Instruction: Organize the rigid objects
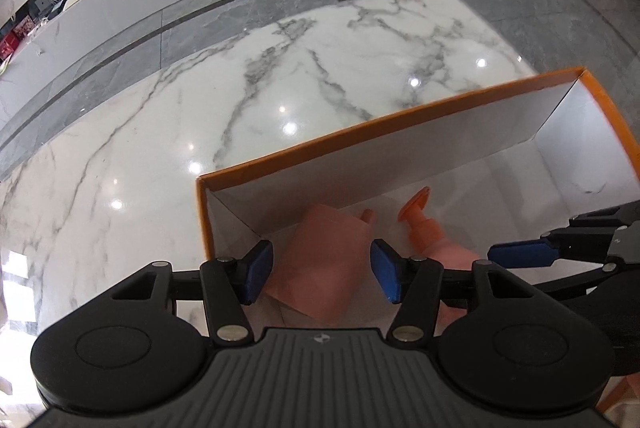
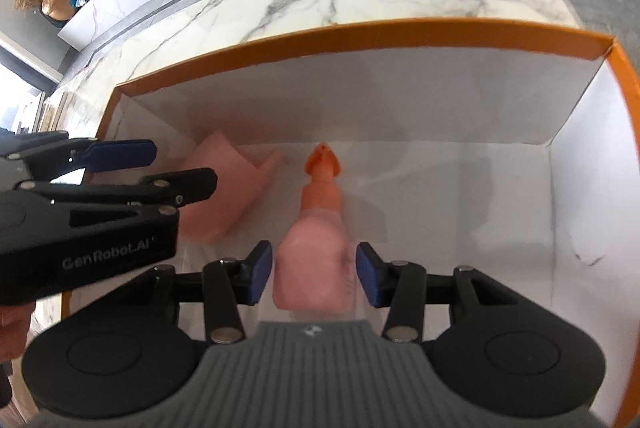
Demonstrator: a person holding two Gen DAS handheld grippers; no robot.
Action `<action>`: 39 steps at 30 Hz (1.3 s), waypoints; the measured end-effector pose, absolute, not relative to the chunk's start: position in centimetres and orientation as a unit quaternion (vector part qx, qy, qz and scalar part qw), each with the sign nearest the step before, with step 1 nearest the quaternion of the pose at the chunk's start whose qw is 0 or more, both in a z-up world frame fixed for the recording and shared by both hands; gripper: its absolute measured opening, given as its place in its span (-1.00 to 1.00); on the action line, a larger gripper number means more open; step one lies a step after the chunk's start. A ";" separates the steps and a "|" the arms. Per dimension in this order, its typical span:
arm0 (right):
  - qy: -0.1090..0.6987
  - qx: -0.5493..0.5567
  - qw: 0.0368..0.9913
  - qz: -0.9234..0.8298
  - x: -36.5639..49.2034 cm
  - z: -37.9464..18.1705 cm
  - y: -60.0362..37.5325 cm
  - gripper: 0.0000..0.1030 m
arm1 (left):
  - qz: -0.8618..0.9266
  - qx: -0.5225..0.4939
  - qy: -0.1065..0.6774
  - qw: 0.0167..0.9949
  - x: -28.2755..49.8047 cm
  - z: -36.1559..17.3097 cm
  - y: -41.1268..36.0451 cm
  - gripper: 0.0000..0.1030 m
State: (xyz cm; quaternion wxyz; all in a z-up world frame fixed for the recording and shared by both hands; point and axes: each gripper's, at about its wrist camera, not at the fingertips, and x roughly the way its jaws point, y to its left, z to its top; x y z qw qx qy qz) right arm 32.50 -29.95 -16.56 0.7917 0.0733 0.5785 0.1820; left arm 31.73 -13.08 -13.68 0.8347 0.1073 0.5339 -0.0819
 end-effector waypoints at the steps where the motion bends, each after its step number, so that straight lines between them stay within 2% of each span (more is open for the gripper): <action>1: 0.578 0.071 0.792 0.183 32.3 -16.3 -30.0 -0.02 | -0.087 0.099 0.529 0.839 31.5 -13.3 -12.8 0.29; 5: 0.583 0.055 0.788 0.191 31.4 -15.9 -30.1 0.04 | -0.087 0.058 0.499 0.860 29.6 -10.9 -10.7 0.29; 6: 0.583 0.054 0.787 0.192 31.2 -15.9 -30.1 0.03 | -0.087 0.046 0.492 0.865 29.1 -10.4 -10.1 0.20; 9: 0.587 0.067 0.784 0.189 31.5 -16.6 -30.0 -0.17 | -0.073 0.015 0.482 0.873 27.7 -9.5 -8.4 0.18; 11: 0.587 0.072 0.786 0.182 31.9 -17.0 -29.6 -0.16 | -0.069 -0.002 0.481 0.874 26.9 -9.3 -7.3 0.14; 18: 0.579 0.074 0.795 0.166 32.0 -17.0 -28.3 -0.17 | -0.092 -0.071 0.519 0.847 25.9 -11.0 -5.4 -0.34; 23: 0.573 0.111 0.799 0.144 32.2 -17.1 -27.6 -0.17 | -0.098 -0.073 0.517 0.847 25.4 -11.0 -5.4 -0.36; 33: 0.568 0.048 0.797 0.202 31.8 -16.5 -24.9 -0.23 | -0.103 -0.094 0.519 0.843 25.3 -11.1 -4.8 -0.37; 39: 0.566 0.052 0.798 0.199 32.0 -16.4 -25.2 -0.16 | -0.108 -0.107 0.517 0.842 25.2 -11.3 -4.3 -0.37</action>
